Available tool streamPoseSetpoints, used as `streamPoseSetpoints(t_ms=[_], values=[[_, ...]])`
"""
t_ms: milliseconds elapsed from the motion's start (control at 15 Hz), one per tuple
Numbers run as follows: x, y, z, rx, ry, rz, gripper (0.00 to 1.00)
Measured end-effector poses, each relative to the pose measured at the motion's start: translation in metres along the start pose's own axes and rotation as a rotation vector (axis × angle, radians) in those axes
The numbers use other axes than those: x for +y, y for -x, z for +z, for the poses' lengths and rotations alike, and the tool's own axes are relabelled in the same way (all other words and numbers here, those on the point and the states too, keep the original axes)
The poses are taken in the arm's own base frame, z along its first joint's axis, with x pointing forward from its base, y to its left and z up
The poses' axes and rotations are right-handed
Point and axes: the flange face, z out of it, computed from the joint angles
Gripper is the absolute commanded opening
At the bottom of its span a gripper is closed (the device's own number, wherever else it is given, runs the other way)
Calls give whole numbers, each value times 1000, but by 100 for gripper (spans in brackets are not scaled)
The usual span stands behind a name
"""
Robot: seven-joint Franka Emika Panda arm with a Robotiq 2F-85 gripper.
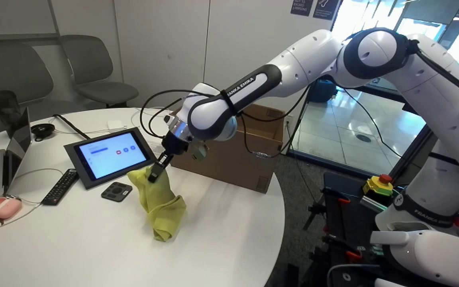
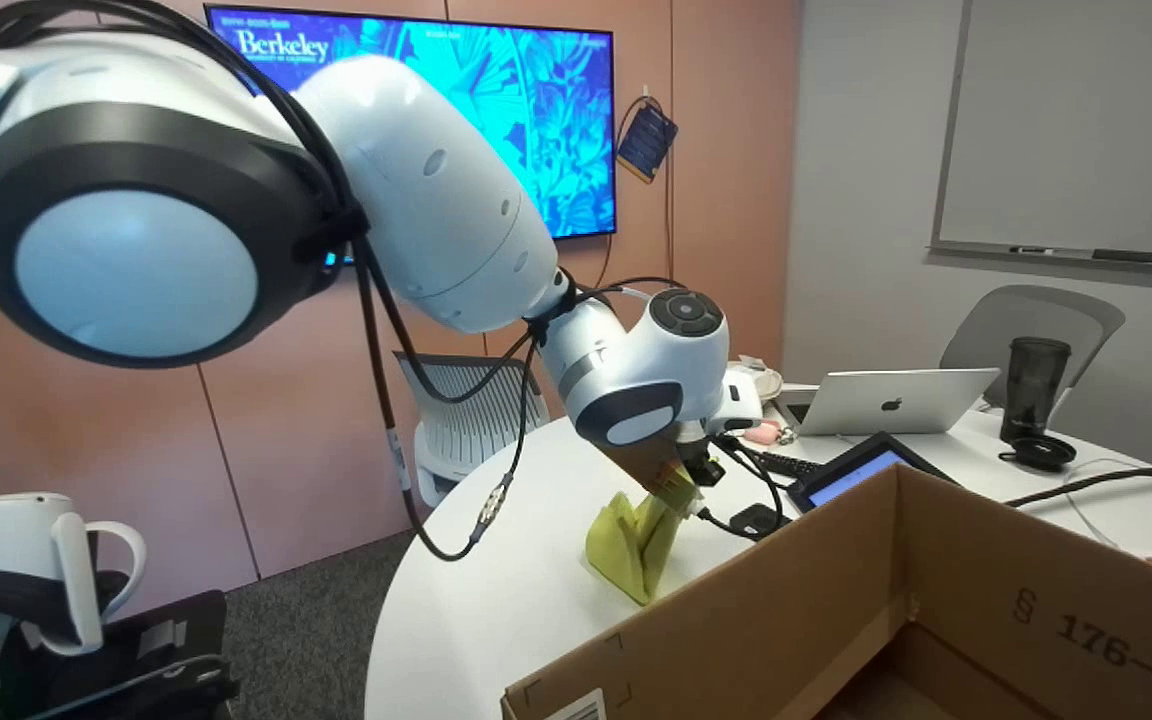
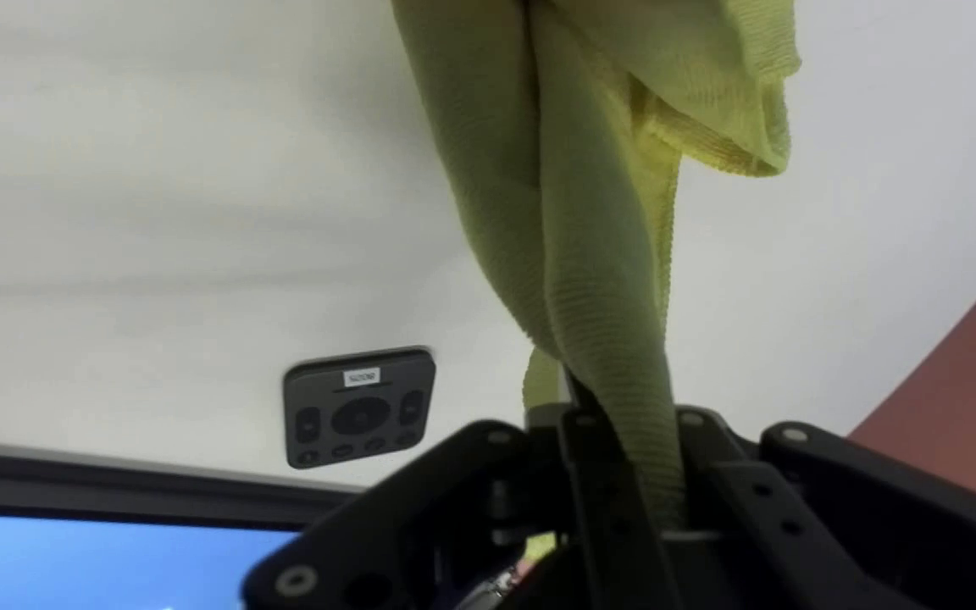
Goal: Put the green marker on the yellow towel, fold the towel twice and put it in the brown box
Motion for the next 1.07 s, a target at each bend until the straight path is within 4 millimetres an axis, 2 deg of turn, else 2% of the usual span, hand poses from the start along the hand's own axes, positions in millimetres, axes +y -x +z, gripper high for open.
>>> streamPoseSetpoints(t_ms=[133,333,467,600,800,933,1067], values=[[0,7,-13,4,-44,-77,3],[-1,42,-10,-64,-88,-213,3],[-9,76,8,-148,-138,-275,3],[-31,100,22,-221,-206,-331,3],[-51,147,53,-373,-286,-389,3],[-56,170,68,-449,-319,-419,3],[-57,183,77,-502,-326,-439,4]])
